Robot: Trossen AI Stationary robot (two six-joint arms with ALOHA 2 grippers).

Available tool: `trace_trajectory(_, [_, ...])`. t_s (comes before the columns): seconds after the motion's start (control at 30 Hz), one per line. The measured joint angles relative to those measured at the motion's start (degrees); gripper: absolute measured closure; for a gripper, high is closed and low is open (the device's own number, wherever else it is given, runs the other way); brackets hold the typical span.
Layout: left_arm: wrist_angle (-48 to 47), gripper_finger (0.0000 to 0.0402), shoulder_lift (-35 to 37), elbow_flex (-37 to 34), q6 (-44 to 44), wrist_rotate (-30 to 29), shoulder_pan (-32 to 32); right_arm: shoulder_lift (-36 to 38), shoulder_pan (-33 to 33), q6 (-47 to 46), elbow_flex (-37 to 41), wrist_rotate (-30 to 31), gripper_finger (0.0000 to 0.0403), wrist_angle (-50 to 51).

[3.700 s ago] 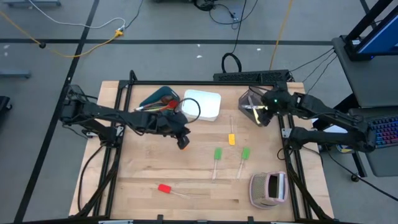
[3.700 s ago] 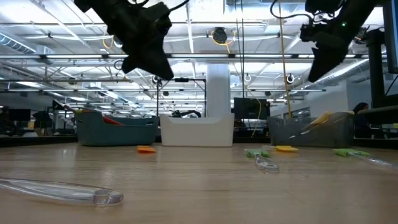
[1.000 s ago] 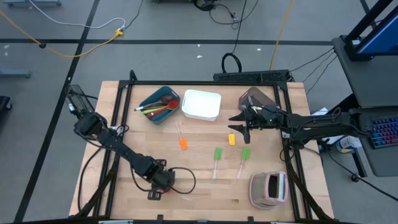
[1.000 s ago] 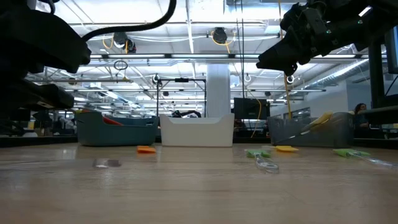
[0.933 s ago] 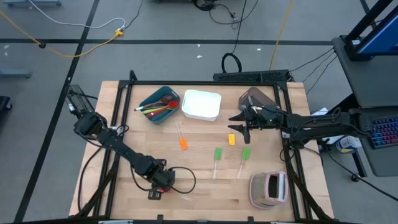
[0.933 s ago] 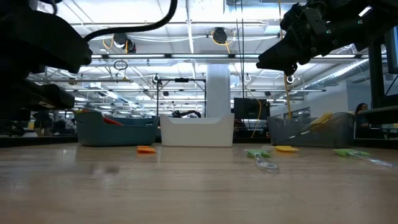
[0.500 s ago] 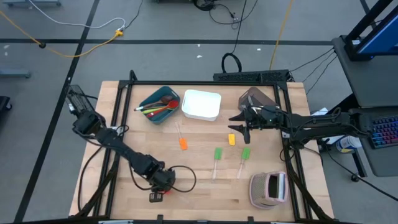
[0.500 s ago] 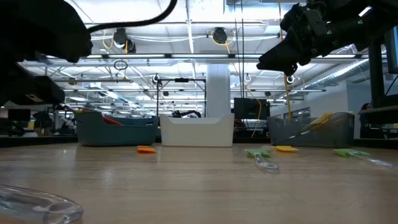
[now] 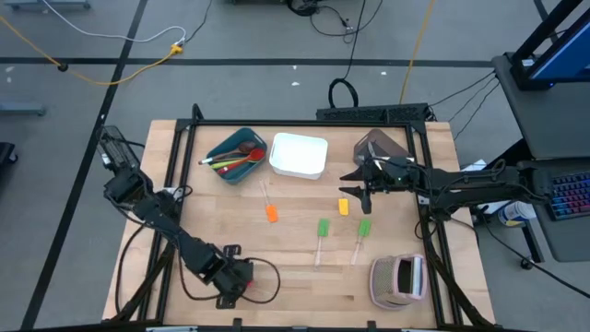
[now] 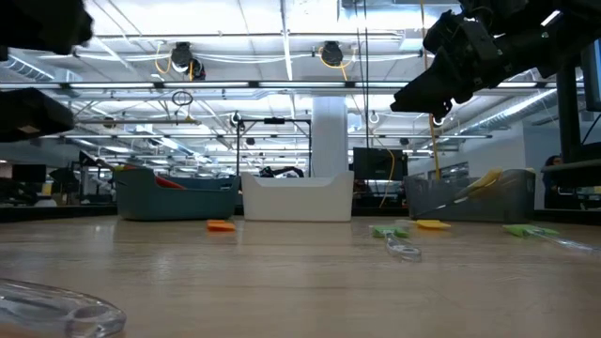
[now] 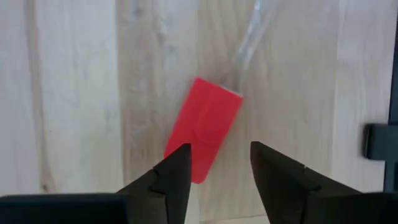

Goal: Pick & Place Kitchen Items
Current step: Put the red spatula into the white bin

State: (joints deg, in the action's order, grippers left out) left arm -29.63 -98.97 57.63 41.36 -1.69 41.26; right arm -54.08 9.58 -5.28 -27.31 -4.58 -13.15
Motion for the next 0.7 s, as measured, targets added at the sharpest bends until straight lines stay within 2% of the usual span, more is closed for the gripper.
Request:
trace_trajectory(0.4, [-0.06,0.0206,-0.73,0.02,-1.44,-9.87,3.18,0.0,0.0,0.0,0.0,0.0,0.0248,-0.05])
trace_trajectory(0.5, [-0.29,0.0206,-2.05,0.02,-3.25,-9.25,3.01,0.0,0.0,0.0,0.0,-0.02,0.0248,-0.04])
trace_trajectory(0.6, [-0.32,0.0206,-3.91,0.18,-5.33,-5.57,3.2,0.0,0.0,0.0,0.0,-0.02,0.0248,-0.02])
trace_trajectory(0.7, [-1.2,0.0206,-5.29,0.35,-6.08,-5.35,3.36,0.0,0.0,0.0,0.0,-0.02,0.0248,-0.07])
